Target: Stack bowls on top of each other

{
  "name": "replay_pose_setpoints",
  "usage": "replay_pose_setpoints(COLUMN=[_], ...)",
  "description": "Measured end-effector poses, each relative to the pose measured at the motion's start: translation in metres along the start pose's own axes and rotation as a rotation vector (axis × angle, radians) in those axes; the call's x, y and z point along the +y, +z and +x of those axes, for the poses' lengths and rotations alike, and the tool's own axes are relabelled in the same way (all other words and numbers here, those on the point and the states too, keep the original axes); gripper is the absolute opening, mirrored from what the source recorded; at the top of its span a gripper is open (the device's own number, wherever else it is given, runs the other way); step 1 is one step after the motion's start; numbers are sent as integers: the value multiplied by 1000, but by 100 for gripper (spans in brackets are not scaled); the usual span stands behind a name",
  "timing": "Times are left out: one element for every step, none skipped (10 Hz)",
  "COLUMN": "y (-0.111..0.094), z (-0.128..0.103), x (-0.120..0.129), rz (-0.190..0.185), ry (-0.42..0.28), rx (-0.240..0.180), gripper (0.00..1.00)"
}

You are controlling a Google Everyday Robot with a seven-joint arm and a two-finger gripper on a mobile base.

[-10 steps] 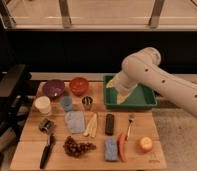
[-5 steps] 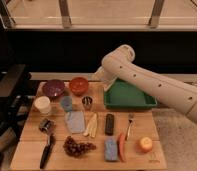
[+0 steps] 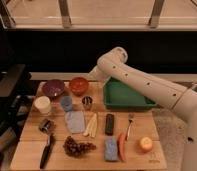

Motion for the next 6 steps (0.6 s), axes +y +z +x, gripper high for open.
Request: replay_pose_setpoints(y=[0, 1, 2, 10, 20, 46], z=[-1, -1, -1, 3, 6, 12], x=[0, -1, -2, -2, -4, -7], rz=[0, 1, 11, 22, 31, 43], ry=[0, -2, 2, 10, 13, 16], rx=[-1, -2, 6, 15, 19, 25], gripper=[65, 65, 65, 65, 65, 65])
